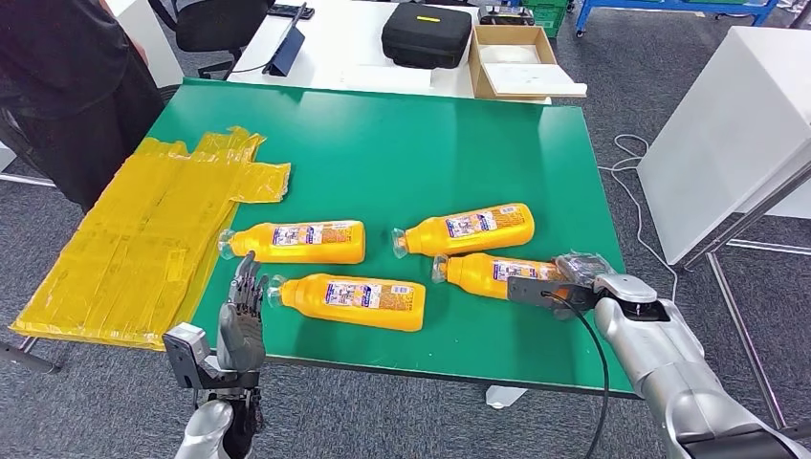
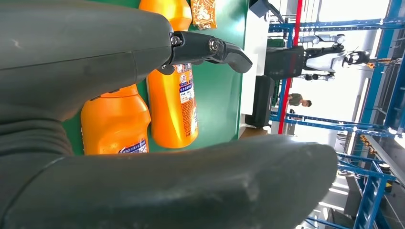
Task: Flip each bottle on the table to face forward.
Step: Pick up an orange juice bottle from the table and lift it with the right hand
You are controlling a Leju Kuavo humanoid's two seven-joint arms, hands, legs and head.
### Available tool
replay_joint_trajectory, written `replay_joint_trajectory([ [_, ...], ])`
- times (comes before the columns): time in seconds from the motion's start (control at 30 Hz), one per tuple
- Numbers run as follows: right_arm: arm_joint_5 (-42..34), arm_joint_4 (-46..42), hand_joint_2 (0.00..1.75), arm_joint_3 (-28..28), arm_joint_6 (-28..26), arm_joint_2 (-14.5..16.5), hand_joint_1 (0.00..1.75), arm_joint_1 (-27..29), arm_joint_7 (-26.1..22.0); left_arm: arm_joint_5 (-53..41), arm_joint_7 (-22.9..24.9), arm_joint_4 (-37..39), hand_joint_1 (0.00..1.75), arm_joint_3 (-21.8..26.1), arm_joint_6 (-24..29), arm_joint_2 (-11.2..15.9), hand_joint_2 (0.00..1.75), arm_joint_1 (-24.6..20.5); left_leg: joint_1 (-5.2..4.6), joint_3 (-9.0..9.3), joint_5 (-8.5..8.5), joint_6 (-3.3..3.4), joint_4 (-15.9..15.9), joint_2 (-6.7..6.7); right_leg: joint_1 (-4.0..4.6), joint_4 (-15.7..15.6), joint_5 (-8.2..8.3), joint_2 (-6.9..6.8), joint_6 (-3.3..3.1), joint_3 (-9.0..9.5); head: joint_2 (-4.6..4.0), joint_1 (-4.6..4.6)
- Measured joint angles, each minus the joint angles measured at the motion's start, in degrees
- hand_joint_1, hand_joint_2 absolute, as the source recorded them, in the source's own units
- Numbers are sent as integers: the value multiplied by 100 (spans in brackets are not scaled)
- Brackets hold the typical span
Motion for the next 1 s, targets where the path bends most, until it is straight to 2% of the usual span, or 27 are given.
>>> replay_joint_trajectory([
  [0.2,-516,-627,175,29,403,-173,175,153,-145,37,0,-87,0,64,-120,16,0,74,-1,-15,3,2,1,-7,0,1,2,-3,2,-12,0,-1],
  [0.33,-961,-1335,175,-3,580,-367,175,335,-146,3,0,-161,0,143,-212,32,175,111,-1,-30,3,2,1,-13,-1,2,1,-7,3,-24,0,-1],
  [0.43,-1438,-2303,175,-207,828,-550,175,659,-47,-82,0,-232,0,251,-230,51,175,110,-1,-42,3,2,2,-17,-1,2,1,-10,3,-36,0,-1],
  [0.53,-1572,-3093,175,-438,983,-658,175,939,58,-115,0,-268,0,333,-238,70,175,104,-1,-51,2,2,1,-17,-1,2,1,-9,3,-47,0,-2],
  [0.8,-1608,-3857,175,-663,976,-755,175,1216,49,-155,0,-323,0,396,-280,91,175,101,-1,-56,3,2,1,-15,-1,1,1,-8,3,-53,0,-1],
  [0.87,-1671,-4004,175,-752,928,-746,175,1285,-17,-216,0,-374,0,411,-301,91,87,99,-1,-56,3,2,1,-16,-1,2,1,-9,3,-53,0,0],
  [0.93,-1761,-4203,175,-879,914,-723,175,1351,-65,-261,1,-448,0,446,-343,93,87,83,-1,-58,3,2,1,-16,-1,2,2,-9,3,-53,0,-1],
  [1.0,-1808,-4359,175,-1017,913,-684,175,1364,-77,-245,17,-540,0,493,-420,96,175,42,-1,-59,3,2,1,-16,-1,3,2,-9,4,-53,0,-1],
])
